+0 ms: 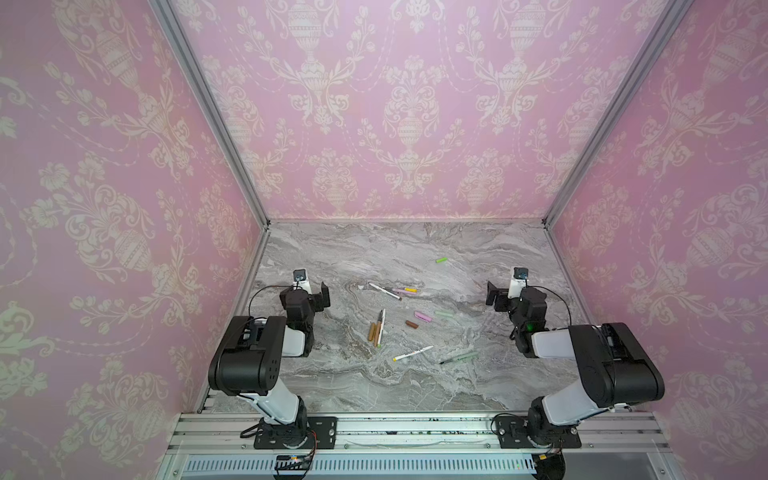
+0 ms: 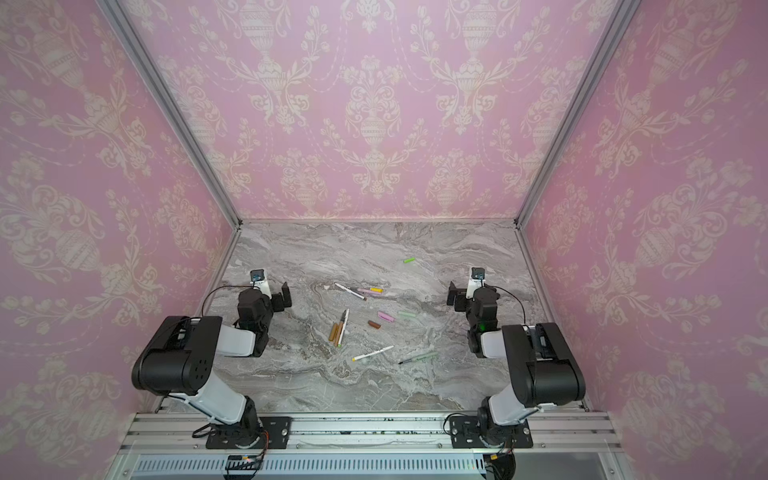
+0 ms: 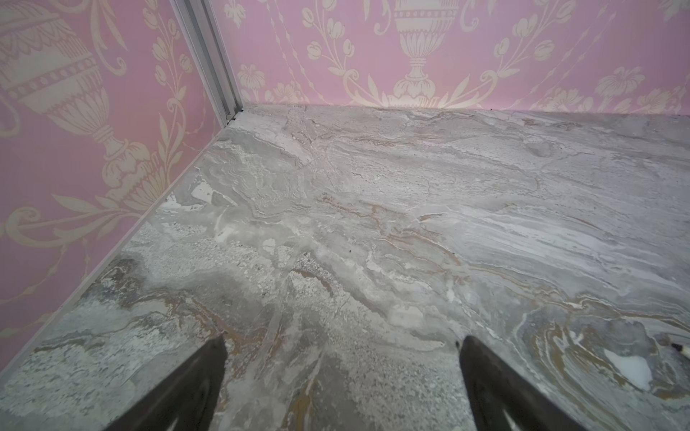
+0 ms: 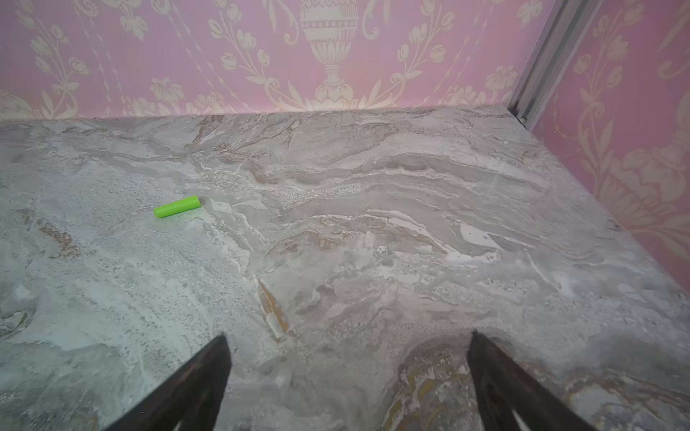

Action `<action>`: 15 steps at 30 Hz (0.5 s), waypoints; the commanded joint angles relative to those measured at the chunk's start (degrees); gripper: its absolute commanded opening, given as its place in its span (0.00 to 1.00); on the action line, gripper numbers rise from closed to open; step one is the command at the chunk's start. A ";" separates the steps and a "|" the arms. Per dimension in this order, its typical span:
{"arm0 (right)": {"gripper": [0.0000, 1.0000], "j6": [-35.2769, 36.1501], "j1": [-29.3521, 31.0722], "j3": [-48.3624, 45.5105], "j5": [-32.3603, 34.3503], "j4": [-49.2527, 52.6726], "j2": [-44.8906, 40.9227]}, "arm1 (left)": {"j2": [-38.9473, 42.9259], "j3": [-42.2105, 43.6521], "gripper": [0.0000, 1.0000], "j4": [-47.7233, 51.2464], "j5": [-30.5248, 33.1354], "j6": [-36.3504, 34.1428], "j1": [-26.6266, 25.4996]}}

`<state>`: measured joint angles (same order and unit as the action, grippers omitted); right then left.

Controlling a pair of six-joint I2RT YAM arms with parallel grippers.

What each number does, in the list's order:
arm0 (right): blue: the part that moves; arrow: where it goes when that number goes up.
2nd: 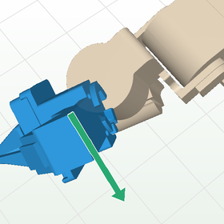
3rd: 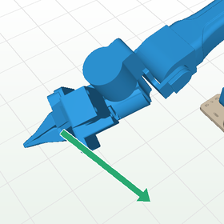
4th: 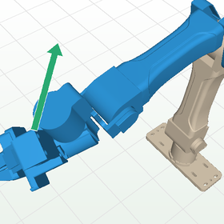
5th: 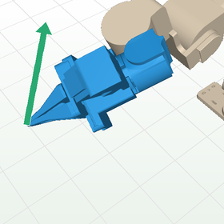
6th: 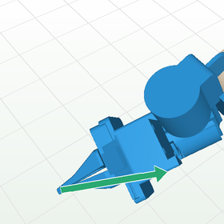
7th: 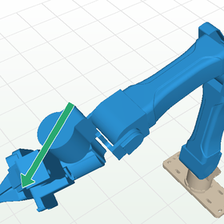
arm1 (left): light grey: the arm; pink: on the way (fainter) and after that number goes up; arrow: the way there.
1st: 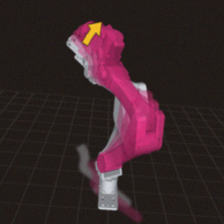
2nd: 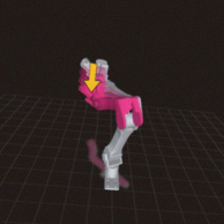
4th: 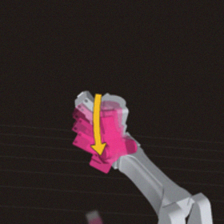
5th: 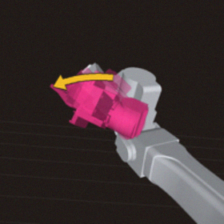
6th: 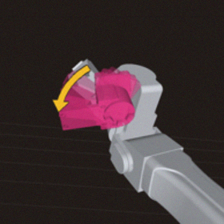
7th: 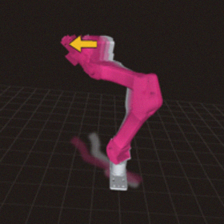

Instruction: Insert the pens into the pen caps

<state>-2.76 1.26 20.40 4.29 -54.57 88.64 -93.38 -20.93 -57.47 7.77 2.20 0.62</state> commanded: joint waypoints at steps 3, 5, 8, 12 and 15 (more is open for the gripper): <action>1.00 0.22 0.28 0.18 -0.69 0.00 -0.11 | -0.35 0.57 0.99 -0.76 -1.07 -1.75 -0.09; 1.00 0.27 0.23 0.18 -0.69 -0.01 -0.13 | -0.31 0.46 0.99 -0.62 -1.13 -1.78 -0.09; 1.00 0.28 0.24 0.23 -0.71 -0.01 -0.09 | -0.32 0.36 0.99 -0.05 -1.87 -1.24 0.41; 1.00 0.22 0.24 0.27 -0.78 -0.01 -0.12 | -0.35 0.36 0.99 -0.05 -1.97 -1.14 0.54; 1.00 0.27 0.24 0.17 -0.78 0.01 -0.07 | -0.31 0.28 0.99 -0.01 -2.00 -1.14 0.52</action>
<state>-2.76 1.26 20.40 4.27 -54.57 88.64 -93.38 -20.93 -57.47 7.11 2.20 0.64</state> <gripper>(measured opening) 0.999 0.993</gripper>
